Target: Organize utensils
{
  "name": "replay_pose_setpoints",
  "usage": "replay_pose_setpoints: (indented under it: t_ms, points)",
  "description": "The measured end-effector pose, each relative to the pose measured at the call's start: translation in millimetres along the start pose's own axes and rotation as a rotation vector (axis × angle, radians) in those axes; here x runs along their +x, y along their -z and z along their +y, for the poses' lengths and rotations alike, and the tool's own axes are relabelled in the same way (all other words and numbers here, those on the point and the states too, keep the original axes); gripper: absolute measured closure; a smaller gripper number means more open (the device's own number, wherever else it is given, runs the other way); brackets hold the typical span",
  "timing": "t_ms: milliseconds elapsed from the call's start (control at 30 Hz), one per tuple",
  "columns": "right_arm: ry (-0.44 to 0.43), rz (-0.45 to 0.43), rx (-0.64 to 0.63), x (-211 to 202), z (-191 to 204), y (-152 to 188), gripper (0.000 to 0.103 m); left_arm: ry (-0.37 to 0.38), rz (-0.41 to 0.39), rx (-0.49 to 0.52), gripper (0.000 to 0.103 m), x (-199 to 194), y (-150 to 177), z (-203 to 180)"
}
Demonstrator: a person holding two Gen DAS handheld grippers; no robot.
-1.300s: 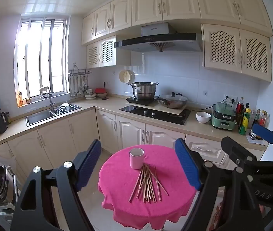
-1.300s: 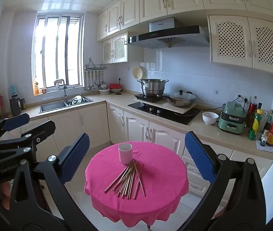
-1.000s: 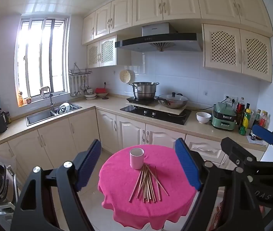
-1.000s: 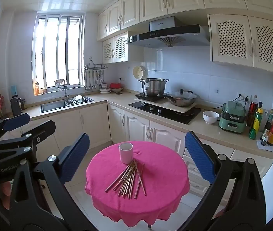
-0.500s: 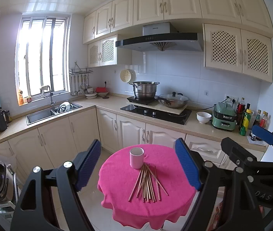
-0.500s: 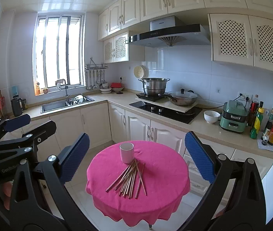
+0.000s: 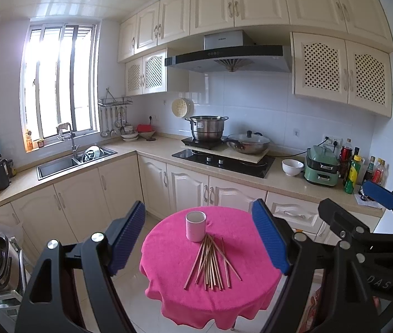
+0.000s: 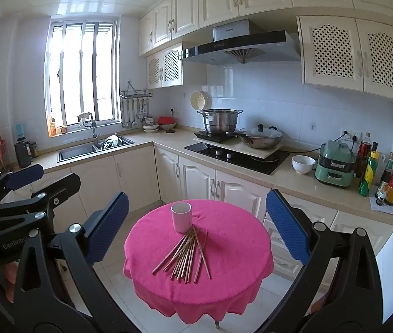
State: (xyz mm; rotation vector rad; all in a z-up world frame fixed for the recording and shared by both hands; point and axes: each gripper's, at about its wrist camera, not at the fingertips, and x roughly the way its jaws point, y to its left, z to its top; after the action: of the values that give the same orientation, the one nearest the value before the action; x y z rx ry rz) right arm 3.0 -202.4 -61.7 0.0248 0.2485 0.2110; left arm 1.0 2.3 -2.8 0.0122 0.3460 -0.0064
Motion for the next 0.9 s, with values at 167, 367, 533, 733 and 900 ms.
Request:
replay_pose_setpoints:
  t_ms: [167,367,533,733,900]
  points:
    - [-0.002,0.01,0.005,0.3,-1.0,-1.5,0.006,-0.001,0.005,-0.002,0.025,0.9,2.1,-1.7]
    - [-0.004,0.014,0.009,1.1,-2.4,-1.2,0.006,-0.003,0.007,-0.001,0.025,1.1,1.8,-2.2]
    - [-0.003,0.014,0.009,1.3,-2.2,-1.0,0.006,-0.001,0.009,-0.004,0.025,2.3,0.2,-1.6]
    - [-0.007,0.018,0.015,2.7,-2.1,-0.3,0.006,-0.006,0.007,-0.001,0.025,2.7,1.7,-1.5]
    - [-0.008,0.019,0.013,4.9,-2.0,-1.1,0.006,-0.007,0.01,-0.002,0.025,3.1,1.0,0.1]
